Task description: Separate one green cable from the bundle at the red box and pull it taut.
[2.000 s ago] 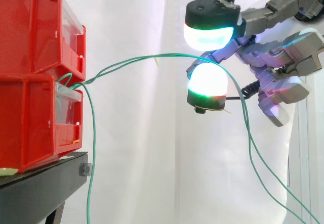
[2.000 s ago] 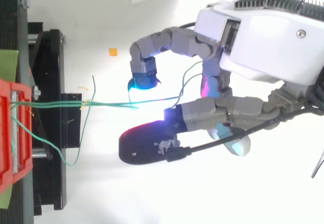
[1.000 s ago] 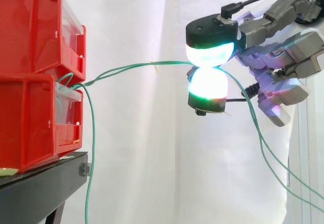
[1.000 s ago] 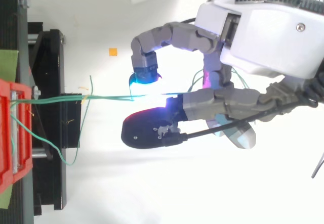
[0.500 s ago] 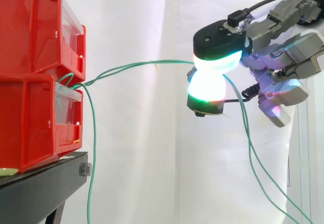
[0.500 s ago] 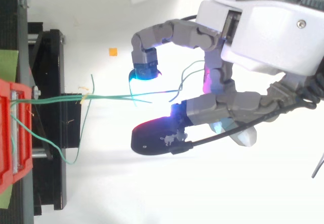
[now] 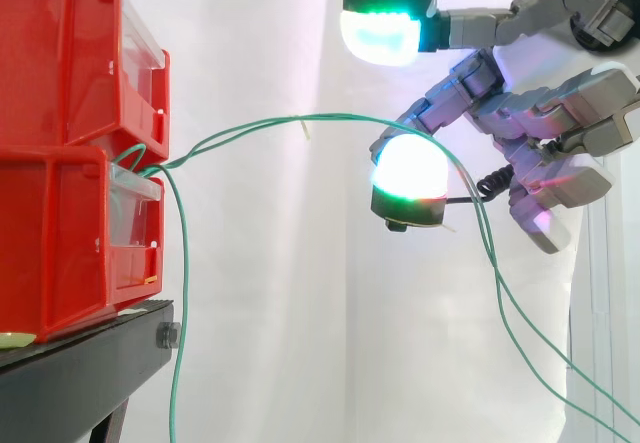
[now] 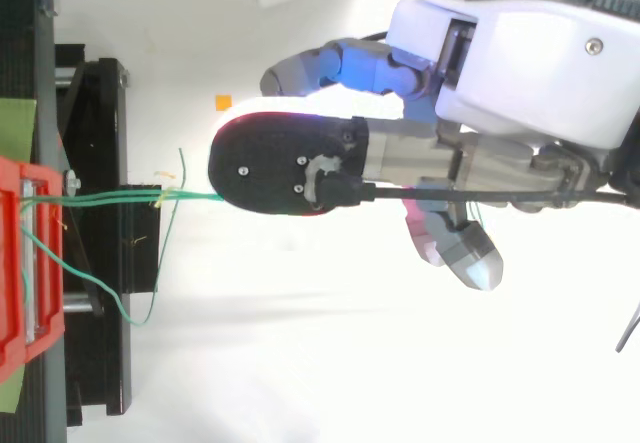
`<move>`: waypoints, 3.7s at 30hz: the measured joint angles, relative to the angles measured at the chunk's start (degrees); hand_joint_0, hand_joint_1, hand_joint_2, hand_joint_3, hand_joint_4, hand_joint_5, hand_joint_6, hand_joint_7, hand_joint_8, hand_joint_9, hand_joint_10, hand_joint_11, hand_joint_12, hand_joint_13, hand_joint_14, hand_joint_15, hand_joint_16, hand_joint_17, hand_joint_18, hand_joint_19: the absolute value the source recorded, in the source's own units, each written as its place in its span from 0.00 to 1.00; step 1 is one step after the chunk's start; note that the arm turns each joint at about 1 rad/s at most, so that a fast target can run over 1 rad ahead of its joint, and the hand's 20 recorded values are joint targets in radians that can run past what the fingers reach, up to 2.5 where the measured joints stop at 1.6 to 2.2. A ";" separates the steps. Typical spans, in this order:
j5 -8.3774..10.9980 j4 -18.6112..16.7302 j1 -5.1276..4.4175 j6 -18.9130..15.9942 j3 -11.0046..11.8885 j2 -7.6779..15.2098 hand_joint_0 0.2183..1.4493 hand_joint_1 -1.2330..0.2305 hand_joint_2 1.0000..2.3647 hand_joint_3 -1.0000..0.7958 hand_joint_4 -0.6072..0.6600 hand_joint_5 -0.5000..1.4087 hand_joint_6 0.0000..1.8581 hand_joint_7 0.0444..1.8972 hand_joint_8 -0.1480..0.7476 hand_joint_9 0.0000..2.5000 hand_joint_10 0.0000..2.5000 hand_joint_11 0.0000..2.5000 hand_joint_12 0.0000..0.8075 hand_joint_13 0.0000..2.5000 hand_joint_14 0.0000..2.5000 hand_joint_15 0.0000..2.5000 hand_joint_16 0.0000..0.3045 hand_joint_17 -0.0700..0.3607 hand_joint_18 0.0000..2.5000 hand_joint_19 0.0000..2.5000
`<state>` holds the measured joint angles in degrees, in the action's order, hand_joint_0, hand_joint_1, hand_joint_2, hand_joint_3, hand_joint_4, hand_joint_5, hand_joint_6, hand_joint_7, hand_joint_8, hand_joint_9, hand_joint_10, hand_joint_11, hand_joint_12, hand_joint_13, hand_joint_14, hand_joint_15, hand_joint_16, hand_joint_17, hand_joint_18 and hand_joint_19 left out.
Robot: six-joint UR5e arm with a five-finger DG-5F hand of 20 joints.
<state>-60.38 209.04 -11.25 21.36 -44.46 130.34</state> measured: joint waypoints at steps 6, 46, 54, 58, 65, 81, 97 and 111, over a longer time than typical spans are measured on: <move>0.08 -0.06 0.00 0.00 -0.20 0.00 0.34 0.57 0.01 0.39 0.53 0.33 0.31 0.65 0.41 0.87 0.01 0.26 0.48 0.66 0.01 0.27 0.16 0.42 0.48 0.22; 0.00 -0.39 0.00 0.00 -0.43 0.00 0.26 0.54 0.00 0.29 0.52 0.32 0.33 0.62 0.43 0.85 0.01 0.28 0.47 0.64 0.01 0.28 0.16 0.42 0.46 0.23; 0.00 -0.39 0.00 -0.04 -0.48 0.00 0.28 0.49 0.01 0.37 0.55 0.33 0.32 0.64 0.44 0.85 0.01 0.25 0.51 0.66 0.01 0.26 0.20 0.47 0.50 0.19; -0.01 -0.30 0.00 -0.08 -0.49 -0.01 0.27 0.48 0.01 0.37 0.55 0.33 0.32 0.64 0.45 0.85 0.01 0.25 0.51 0.66 0.01 0.26 0.20 0.48 0.50 0.19; -0.04 -0.34 0.00 -0.17 -0.62 0.00 0.32 0.43 0.01 0.39 0.55 0.32 0.34 0.59 0.44 0.84 0.01 0.26 0.48 0.65 0.01 0.27 0.18 0.44 0.47 0.21; 0.11 -0.62 0.02 -0.17 -0.89 0.00 0.37 0.37 0.01 0.46 0.55 0.32 0.32 0.63 0.42 0.83 0.01 0.28 0.47 0.63 0.01 0.27 0.15 0.40 0.45 0.22; 0.15 -1.01 0.00 -1.03 -0.90 0.00 0.39 0.32 0.01 0.43 0.56 0.32 0.31 0.65 0.40 0.80 0.01 0.28 0.46 0.61 0.01 0.27 0.12 0.35 0.43 0.23; -0.11 -1.00 0.01 -7.32 -1.14 0.00 0.41 0.30 0.01 0.42 0.57 0.32 0.30 0.68 0.36 0.76 0.01 0.27 0.42 0.58 0.01 0.28 0.10 0.32 0.41 0.24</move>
<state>-60.49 208.04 -11.24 14.03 -45.60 130.34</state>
